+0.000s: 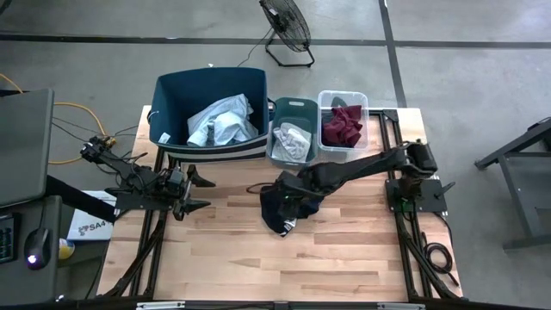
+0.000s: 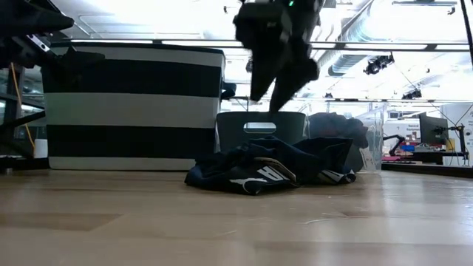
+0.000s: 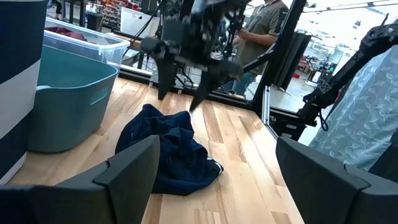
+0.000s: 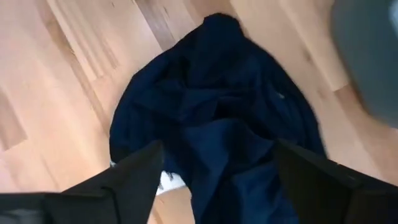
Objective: Pick & Place Cloths
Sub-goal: Put the dark blue underwear into the transparent bin
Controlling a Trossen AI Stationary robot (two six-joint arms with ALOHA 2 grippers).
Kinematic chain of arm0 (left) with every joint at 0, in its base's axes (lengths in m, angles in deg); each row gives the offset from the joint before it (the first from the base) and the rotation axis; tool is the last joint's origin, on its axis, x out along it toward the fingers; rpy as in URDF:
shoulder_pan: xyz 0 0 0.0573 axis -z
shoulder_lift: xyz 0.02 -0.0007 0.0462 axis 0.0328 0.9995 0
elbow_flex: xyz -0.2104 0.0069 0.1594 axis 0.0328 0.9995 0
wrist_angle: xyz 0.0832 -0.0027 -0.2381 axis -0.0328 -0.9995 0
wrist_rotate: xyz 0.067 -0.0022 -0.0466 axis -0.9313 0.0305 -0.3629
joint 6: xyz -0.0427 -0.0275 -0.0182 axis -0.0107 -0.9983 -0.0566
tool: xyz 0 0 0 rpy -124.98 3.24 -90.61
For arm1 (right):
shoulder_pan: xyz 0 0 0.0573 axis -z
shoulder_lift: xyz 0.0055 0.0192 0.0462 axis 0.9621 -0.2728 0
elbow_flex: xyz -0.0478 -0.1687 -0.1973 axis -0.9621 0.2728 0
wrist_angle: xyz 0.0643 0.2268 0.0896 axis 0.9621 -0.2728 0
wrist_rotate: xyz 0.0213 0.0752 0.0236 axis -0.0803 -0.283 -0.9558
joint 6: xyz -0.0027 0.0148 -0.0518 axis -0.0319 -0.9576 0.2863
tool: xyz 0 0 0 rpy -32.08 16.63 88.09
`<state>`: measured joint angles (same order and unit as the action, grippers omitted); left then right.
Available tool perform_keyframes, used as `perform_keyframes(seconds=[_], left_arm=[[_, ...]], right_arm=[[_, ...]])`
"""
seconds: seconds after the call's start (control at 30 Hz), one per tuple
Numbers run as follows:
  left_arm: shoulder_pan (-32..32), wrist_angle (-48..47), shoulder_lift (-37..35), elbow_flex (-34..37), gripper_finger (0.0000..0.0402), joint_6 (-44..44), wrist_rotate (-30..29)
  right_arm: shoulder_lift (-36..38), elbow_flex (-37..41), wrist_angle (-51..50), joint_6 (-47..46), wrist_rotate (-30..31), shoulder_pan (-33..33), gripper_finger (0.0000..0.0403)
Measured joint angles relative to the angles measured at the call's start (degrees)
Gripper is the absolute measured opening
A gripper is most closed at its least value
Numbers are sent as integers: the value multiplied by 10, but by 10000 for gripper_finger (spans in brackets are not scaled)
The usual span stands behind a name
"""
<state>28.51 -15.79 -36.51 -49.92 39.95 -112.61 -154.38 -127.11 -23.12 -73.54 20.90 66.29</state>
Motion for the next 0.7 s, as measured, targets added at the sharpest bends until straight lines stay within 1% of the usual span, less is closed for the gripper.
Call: perform_keyframes(seconds=[0.1, 0.17, 0.3, 0.43, 0.57, 0.7], left_arm=[[0, 0, 0, 0, 316, 0, 0], [0, 0, 0, 0, 316, 0, 0], [0, 0, 0, 0, 316, 0, 0], [0, 0, 0, 0, 316, 0, 0], [0, 0, 0, 0, 316, 0, 0], [0, -1, 0, 0, 316, 0, 0]], right_arm=[[-31, 0, 9, -11, 2, 1, 315], [-53, 0, 8, -37, 11, 4, 327], [-94, 0, 8, -91, 13, 10, 334], [-128, 0, 8, -142, 7, 17, 329], [-151, -2, 10, -178, -18, 21, 319], [-167, -3, 10, -202, -43, 21, 288]])
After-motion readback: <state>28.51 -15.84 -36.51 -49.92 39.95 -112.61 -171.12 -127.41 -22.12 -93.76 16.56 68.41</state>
